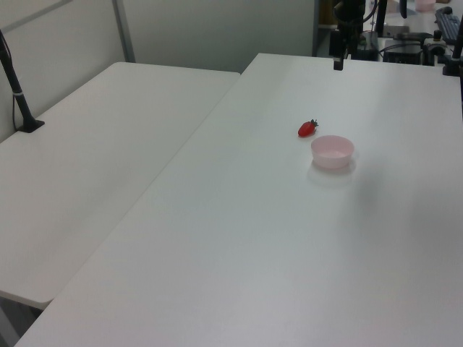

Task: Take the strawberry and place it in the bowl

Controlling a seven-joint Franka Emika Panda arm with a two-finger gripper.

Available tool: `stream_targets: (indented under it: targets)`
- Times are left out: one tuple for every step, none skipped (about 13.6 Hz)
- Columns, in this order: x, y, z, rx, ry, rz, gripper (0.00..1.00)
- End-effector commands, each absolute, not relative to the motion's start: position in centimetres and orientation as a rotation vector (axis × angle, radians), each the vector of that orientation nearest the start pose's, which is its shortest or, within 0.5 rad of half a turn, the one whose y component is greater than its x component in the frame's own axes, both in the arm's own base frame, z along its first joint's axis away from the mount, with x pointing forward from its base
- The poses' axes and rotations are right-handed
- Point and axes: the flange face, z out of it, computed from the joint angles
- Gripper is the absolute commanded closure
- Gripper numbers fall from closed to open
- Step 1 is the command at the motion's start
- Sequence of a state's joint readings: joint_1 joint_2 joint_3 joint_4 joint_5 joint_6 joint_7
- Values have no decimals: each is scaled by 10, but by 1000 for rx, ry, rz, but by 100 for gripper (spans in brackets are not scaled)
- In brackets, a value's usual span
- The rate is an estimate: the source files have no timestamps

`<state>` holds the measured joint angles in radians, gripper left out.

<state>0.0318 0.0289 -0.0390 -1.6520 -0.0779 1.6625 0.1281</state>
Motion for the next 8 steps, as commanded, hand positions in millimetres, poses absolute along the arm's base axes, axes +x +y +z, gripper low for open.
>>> stream_targets:
  targets:
    - [563, -10, 581, -3195, 203, 46, 0]
    - [563, -10, 581, -3195, 203, 44, 0]
    - [563, -10, 581, -3195, 203, 44, 0]
    - [564, -10, 580, -3196, 203, 44, 0]
    - [564, -9, 580, -3196, 200, 41, 0]
    - [565, -9, 578, -3196, 200, 46, 0]
    - [565, -8, 579, -3196, 198, 41, 0]
    - [566, -10, 578, -3194, 203, 41, 0]
